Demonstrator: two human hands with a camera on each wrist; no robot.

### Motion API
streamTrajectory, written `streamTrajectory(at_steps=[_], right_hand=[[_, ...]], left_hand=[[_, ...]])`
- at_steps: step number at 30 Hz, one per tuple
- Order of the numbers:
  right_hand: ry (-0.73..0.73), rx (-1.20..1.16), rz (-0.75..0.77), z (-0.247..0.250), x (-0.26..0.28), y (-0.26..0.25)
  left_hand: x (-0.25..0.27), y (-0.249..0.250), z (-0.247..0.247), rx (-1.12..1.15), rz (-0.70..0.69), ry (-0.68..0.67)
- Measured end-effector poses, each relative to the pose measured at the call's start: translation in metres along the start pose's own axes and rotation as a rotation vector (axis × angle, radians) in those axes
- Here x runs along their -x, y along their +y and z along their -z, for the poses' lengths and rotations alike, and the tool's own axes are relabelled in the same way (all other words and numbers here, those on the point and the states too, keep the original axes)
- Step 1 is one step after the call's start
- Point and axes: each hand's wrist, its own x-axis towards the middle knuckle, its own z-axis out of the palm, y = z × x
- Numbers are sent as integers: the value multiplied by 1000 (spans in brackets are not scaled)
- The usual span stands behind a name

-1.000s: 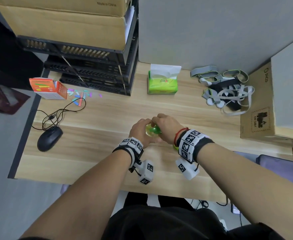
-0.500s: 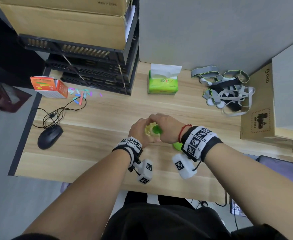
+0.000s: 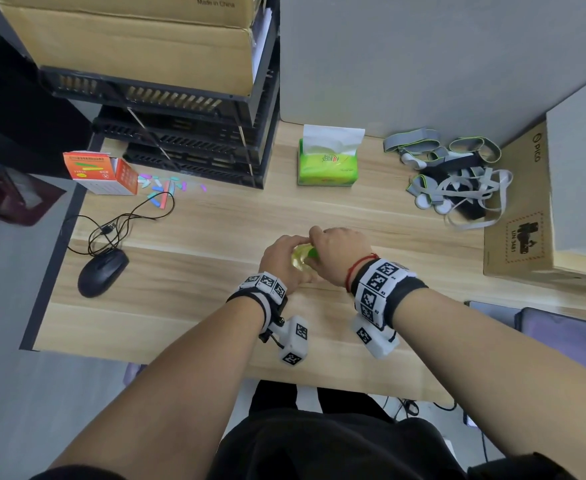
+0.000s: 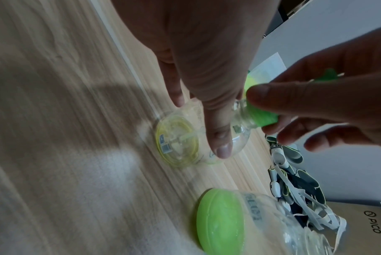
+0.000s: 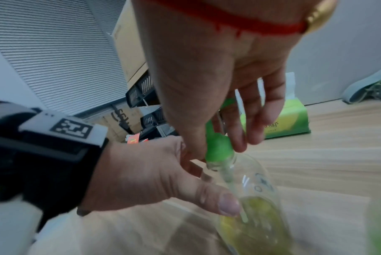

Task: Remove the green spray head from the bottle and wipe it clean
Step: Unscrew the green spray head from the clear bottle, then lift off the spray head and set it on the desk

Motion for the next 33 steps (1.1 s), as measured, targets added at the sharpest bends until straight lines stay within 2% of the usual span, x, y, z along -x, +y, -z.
streamTrajectory(at_steps=[3, 7, 9, 13, 18, 21, 26, 30, 33], right_hand=[[-20, -79, 62, 0, 0, 0], [-4, -121, -27, -1, -5, -1], [-29, -128, 13, 3, -6, -2], [43, -225, 68, 25, 2, 4], [73, -411, 14, 54, 19, 27], [102, -479, -36, 57, 26, 37], [59, -522, -35, 50, 37, 41], [156, -590, -91, 70, 55, 61], [192, -542, -160, 91, 79, 89]], left_hand=[[0, 1, 0, -8, 11, 8], [0, -1, -1, 2, -3, -6], [0, 0, 0, 32, 8, -6], [-1, -1, 0, 12, -4, -8], [-1, -6, -3, 52, -54, 10], [-2, -6, -4, 48, -49, 10], [-1, -3, -4, 31, -22, 8], [-1, 10, -2, -78, -10, -47], [1, 31, 1, -158, -28, -55]])
